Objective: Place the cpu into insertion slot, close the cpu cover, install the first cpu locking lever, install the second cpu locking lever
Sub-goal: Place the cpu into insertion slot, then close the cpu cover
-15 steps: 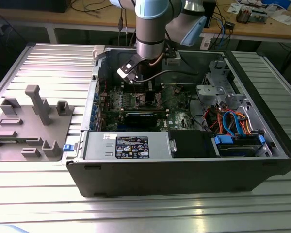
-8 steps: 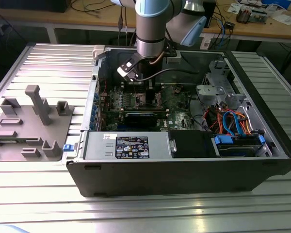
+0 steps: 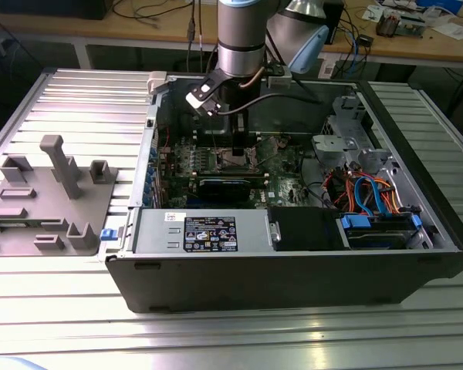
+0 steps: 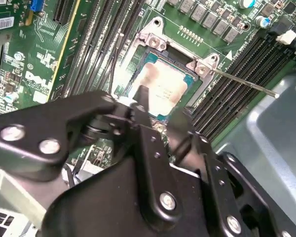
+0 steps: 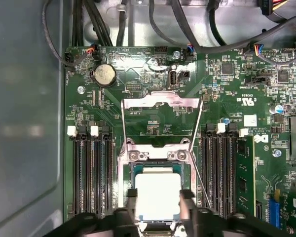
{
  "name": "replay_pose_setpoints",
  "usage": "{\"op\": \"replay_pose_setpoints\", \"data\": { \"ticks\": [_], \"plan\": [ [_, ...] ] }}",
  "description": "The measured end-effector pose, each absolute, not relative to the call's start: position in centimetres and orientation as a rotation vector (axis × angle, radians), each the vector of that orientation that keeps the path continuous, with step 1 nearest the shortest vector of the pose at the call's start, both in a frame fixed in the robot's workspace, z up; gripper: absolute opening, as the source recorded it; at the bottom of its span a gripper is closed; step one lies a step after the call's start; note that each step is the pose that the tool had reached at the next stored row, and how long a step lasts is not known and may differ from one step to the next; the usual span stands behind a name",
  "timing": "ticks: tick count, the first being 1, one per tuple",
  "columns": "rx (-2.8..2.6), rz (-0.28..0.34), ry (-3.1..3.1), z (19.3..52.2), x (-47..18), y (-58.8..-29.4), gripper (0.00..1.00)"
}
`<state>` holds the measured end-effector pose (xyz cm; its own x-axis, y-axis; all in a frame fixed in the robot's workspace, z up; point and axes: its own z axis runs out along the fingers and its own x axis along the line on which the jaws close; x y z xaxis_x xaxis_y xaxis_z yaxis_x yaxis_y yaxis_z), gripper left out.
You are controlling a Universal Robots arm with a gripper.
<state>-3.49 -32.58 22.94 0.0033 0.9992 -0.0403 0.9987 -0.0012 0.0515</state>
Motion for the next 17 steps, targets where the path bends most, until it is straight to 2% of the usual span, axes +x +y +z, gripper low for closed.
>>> {"op": "replay_pose_setpoints", "data": {
  "ticks": [1, 2, 3, 17],
  "plan": [
    [2.178, 0.012, 2.173, 22.94, -3.49, -32.59, 0.35],
    [2.178, 0.011, 2.174, 22.94, -3.49, -32.59, 0.17],
    [2.178, 0.011, 2.174, 22.94, -3.49, -32.59, 0.11],
    [2.185, -0.004, 2.181, 22.94, -3.49, -32.61, 0.11]
  ]
}}
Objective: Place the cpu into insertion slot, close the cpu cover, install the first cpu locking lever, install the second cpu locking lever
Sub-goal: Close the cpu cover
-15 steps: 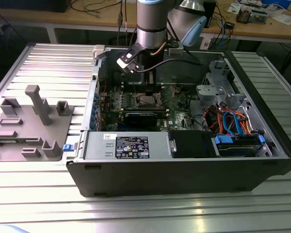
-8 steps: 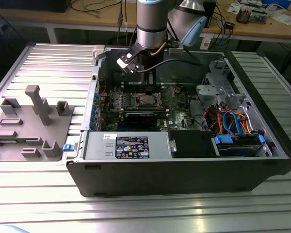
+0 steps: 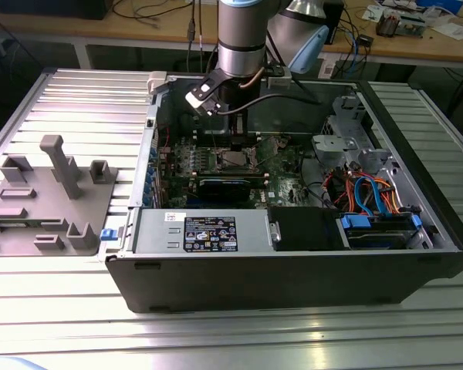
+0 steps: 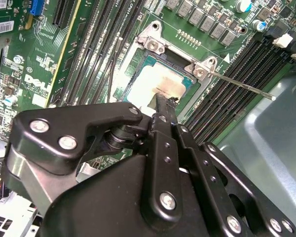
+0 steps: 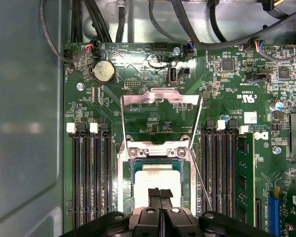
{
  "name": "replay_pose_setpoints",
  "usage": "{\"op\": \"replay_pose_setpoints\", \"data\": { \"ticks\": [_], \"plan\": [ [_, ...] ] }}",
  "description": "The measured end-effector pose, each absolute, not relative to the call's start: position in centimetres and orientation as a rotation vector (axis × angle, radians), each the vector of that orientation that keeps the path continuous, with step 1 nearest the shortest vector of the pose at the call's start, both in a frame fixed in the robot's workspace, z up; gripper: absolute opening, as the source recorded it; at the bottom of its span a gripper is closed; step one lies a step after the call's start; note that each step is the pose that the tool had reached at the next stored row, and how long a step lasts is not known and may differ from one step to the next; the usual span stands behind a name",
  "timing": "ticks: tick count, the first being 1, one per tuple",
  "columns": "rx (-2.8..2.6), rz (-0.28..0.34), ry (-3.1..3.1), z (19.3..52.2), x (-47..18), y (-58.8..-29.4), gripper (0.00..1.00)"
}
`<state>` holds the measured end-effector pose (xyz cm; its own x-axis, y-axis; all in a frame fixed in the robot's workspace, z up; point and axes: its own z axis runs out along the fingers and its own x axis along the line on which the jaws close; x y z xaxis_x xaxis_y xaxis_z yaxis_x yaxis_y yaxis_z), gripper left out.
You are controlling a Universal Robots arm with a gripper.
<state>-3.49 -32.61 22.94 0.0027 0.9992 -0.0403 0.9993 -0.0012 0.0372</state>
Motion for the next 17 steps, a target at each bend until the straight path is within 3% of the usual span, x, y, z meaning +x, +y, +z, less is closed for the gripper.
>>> {"op": "replay_pose_setpoints", "data": {
  "ticks": [11, 16, 17],
  "plan": [
    [2.185, -0.004, 2.18, 23.1, -3.5, -32.6, 0.11],
    [2.184, -0.006, 2.18, 25.3, -3.5, -32.6, 0.11],
    [2.195, -0.028, 2.191, 25.5, -3.0, -32.6, 0.11]
  ]
}}
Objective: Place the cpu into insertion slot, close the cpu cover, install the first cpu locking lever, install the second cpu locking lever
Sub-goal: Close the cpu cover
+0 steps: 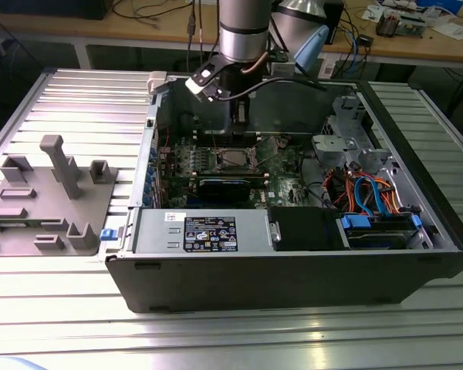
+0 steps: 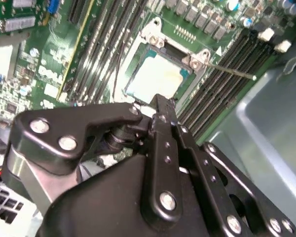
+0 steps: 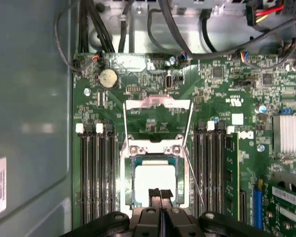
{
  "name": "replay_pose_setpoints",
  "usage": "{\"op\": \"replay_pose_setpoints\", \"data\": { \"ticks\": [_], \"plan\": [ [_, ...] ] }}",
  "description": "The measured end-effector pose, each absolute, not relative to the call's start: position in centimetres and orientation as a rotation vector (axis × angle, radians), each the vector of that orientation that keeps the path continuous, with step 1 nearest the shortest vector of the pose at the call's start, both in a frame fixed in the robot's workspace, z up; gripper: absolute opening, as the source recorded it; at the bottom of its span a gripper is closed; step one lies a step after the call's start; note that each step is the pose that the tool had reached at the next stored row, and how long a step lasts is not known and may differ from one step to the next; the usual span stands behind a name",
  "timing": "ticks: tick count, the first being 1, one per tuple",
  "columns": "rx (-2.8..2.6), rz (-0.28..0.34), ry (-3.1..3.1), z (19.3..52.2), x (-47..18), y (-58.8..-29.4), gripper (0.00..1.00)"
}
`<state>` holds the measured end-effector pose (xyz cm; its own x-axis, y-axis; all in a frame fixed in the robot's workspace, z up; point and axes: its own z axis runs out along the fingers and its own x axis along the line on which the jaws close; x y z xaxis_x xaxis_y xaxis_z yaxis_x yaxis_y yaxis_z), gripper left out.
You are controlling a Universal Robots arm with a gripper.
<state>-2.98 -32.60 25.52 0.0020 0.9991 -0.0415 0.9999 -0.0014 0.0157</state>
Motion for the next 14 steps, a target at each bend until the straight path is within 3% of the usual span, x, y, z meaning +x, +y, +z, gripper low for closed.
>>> {"op": "replay_pose_setpoints", "data": {
  "ticks": [14],
  "plan": [
    [2.147, -0.064, 2.238, 26.4, -0.9, -32.6, 0.11]
  ]
}}
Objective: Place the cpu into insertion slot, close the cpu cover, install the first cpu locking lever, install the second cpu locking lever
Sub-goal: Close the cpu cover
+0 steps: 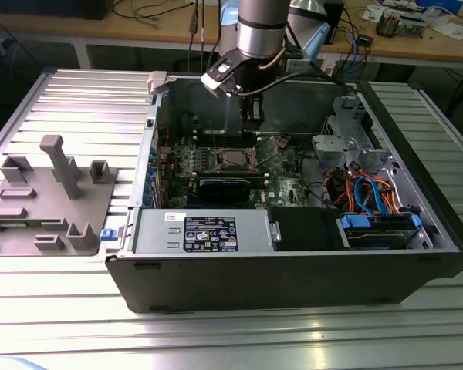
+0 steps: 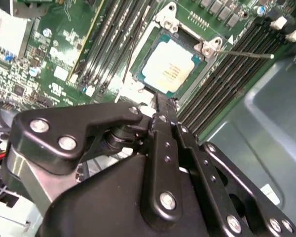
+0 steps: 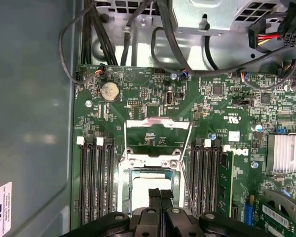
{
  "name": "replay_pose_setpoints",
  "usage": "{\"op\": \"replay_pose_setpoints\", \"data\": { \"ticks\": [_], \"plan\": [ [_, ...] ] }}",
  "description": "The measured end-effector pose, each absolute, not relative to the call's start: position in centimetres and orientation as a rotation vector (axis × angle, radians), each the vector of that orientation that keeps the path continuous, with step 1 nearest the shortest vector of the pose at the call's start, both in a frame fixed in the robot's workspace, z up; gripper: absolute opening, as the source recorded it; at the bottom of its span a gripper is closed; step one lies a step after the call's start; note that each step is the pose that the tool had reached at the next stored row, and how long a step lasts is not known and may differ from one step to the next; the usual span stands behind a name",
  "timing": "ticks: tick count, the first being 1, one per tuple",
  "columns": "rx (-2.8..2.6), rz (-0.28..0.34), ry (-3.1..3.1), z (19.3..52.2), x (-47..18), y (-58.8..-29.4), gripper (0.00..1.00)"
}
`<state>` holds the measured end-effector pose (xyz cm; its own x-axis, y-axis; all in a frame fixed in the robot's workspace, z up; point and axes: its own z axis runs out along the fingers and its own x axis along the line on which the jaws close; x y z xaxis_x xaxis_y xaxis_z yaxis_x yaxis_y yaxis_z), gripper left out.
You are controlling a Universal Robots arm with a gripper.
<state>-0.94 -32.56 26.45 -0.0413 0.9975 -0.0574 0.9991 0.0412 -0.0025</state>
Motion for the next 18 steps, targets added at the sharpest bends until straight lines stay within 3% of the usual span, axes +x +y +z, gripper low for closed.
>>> {"op": "replay_pose_setpoints", "data": {
  "ticks": [18],
  "plan": [
    [2.142, -0.072, 2.233, 26.7, 2.4, -32.4, 0.11]
  ]
}}
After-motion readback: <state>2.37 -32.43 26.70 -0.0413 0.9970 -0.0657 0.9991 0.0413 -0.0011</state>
